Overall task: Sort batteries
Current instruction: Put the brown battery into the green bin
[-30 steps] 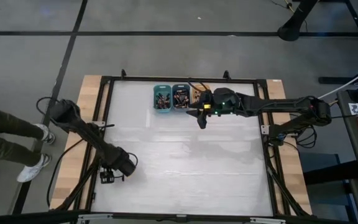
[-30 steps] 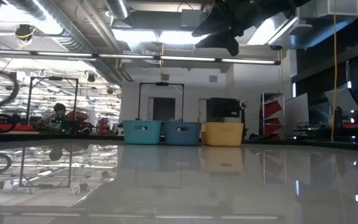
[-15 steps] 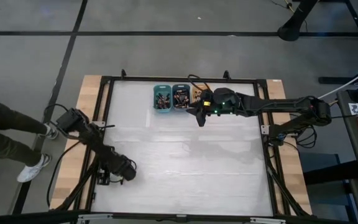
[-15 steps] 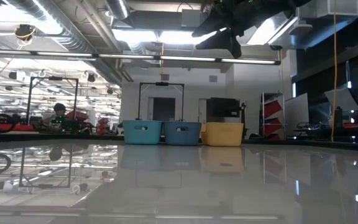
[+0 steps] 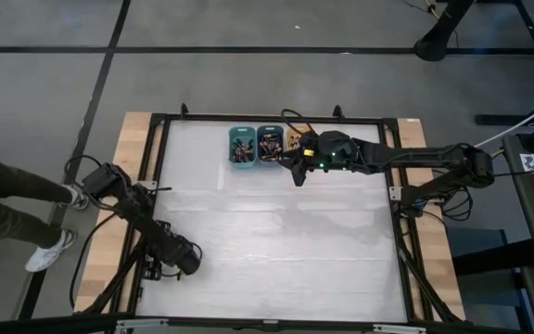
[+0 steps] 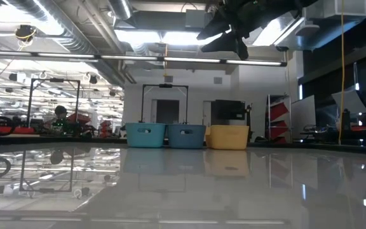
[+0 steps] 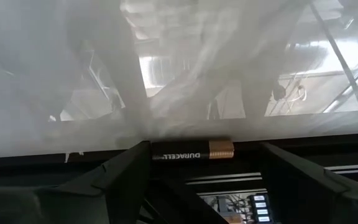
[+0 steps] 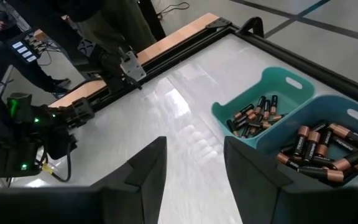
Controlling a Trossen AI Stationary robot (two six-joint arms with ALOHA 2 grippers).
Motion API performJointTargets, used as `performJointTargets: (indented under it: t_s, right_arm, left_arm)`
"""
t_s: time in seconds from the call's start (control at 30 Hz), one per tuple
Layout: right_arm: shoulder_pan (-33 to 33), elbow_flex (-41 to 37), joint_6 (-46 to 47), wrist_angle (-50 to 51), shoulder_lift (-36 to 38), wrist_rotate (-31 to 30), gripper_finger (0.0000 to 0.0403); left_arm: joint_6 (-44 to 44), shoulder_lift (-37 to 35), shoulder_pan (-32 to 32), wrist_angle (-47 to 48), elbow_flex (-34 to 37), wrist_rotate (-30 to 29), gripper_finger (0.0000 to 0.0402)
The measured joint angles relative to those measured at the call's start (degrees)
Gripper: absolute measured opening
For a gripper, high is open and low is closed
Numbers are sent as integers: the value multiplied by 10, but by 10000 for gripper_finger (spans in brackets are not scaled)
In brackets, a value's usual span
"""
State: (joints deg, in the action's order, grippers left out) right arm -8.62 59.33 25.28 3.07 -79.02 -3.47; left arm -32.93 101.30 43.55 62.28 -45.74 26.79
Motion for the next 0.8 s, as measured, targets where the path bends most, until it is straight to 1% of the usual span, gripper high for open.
performJointTargets:
  t_s: [0.23,0.63,0.8]
  right_arm:
    - [0,0,-2,0,0,0,160]
    - [0,0,-1,0,0,0,160]
    - [0,0,3,0,0,0,160]
  left_arm:
    - [17,0,-1,-2,7,8,279]
    - [14,0,-35,-2,13,14,279]
    - [0,0,-43,-13,13,14,279]
